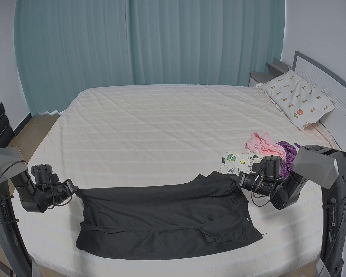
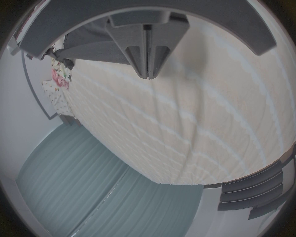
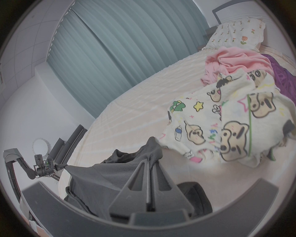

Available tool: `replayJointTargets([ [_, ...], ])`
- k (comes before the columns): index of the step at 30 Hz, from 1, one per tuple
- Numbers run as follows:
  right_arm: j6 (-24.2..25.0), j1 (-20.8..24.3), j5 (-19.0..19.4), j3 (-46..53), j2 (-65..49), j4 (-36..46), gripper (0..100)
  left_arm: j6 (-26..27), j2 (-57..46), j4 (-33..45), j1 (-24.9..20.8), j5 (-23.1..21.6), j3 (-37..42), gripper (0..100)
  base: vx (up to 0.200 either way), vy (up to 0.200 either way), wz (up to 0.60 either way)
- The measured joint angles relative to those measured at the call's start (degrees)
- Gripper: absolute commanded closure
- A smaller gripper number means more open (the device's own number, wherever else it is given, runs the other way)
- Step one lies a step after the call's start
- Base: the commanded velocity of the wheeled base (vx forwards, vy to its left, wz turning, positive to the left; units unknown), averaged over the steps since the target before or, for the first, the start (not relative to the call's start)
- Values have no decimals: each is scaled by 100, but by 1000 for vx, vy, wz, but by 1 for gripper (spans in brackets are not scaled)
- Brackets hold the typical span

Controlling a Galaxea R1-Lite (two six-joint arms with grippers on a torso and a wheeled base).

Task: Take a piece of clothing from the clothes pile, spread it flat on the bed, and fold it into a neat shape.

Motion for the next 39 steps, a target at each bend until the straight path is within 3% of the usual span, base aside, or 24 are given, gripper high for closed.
replayJointTargets([
  [12, -219, -7, 411, 1262, -472, -9, 100, 741, 0, -30, 29, -32, 813, 100, 0, 0, 0],
  [17, -532, -7, 499, 1770, -634, -6, 100, 1185, 13, -37, 66, -43, 1179, 100, 0, 0, 0],
  [24, -660, -7, 505, 2076, -714, 57, 100, 1317, 37, -26, 83, -35, 1441, 100, 0, 0, 0],
  [25, -674, -7, 505, 2092, -714, 66, 100, 1363, 39, -23, 83, -32, 1465, 0, 0, 0, 0],
  [27, -692, -7, 503, 2118, -714, 104, 100, 1502, 48, -23, 83, -22, 1518, 0, 0, 0, 0],
  [28, -701, -5, 501, 2131, -712, 128, 0, 1569, 59, -26, 83, -18, 1548, 0, 0, 0, 0],
  [39, -822, 1, 494, 2297, -819, 240, 0, 1618, 116, -160, 162, -45, 1794, 0, 0, 0, 0],
])
